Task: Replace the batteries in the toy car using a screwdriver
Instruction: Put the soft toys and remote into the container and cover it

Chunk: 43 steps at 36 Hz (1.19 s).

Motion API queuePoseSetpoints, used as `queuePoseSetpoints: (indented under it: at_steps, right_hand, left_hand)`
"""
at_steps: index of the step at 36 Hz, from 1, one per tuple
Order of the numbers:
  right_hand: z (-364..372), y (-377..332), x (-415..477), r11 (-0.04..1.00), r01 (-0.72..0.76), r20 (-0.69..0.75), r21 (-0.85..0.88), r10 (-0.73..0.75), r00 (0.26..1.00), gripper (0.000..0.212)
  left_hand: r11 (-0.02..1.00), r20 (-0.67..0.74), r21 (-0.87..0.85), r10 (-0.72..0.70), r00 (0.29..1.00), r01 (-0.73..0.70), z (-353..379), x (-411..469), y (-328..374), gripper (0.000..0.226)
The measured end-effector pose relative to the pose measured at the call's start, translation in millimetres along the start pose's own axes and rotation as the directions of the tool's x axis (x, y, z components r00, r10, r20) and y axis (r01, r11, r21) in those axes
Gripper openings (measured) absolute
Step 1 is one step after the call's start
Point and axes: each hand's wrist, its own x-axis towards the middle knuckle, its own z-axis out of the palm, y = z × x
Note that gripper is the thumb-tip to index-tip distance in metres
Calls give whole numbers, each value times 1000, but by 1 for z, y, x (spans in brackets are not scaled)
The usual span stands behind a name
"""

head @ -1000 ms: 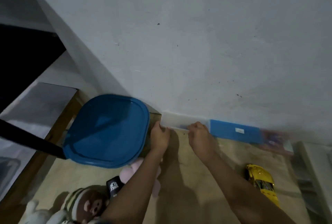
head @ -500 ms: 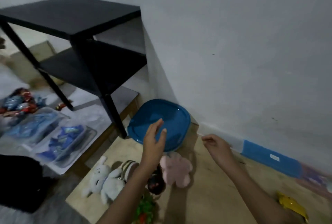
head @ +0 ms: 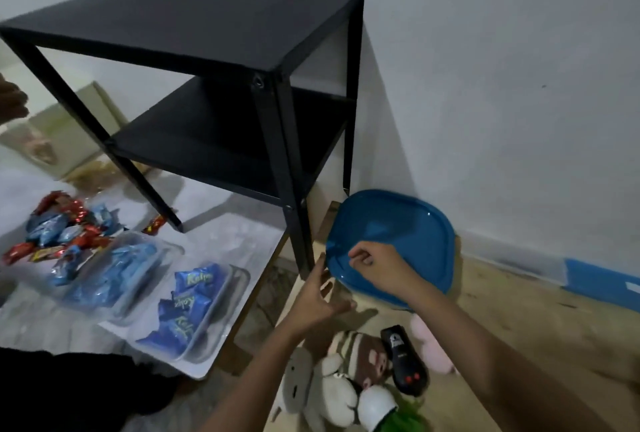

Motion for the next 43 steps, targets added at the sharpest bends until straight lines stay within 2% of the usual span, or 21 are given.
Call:
queuePoseSetpoints:
  at_steps: [4, 8, 11, 16, 18, 21, 25, 31, 35, 38, 43]
  right_hand:
    - [21, -11, 14, 991, -65, -17, -117, 64, 998, 17]
    - [33, -17, 19, 958, -80, -25, -277, 76, 997, 29]
    - [38, -23, 22, 907, -106, -42, -407, 97, 994, 40]
    - [40, -35, 27, 844, -118, -87, -523, 84, 993, 22]
    - [41, -38, 28, 833, -108, -90, -542, 70, 994, 38]
    - [41, -39, 30, 834, -96, -99, -543, 50, 994, 43]
    - [35, -40, 29, 856, -89, -92, -509, 49, 995, 43]
    - [26, -38, 23, 888, -103, -80, -448, 75, 994, 25]
    - [17, -41, 19, 916, -76, -105, -394, 37, 994, 25]
    - [7, -43, 13, 944, -66, -132, -323, 24, 991, 24]
    - [-20, -54, -7, 976, -103, -124, -192, 80, 989, 19]
  left_hand:
    - [988, 25, -157, -5, 1000, 9, -5, 13, -13, 92]
    - [981, 36, -196, 22, 999, -15, -8, 19, -23, 74]
    - [975, 57, -218, 62, 996, -48, -10, 22, -27, 75]
    - [956, 41, -287, 82, 996, -67, -5, 24, -27, 62]
    - [944, 59, -323, 90, 994, -67, -3, 27, -30, 63]
    - [942, 69, -335, 31, 997, -6, -2, 29, -31, 73]
    - [952, 63, -306, 21, 998, -1, -1, 28, -27, 95]
    - [967, 129, -253, 58, 990, -24, 0, 32, -24, 77]
    - [975, 105, -220, 47, 993, -23, 2, 32, -23, 85]
    - [972, 104, -235, 10, 995, 15, 4, 32, -22, 79]
    - [969, 144, -239, -23, 989, 58, 1, 31, -14, 102]
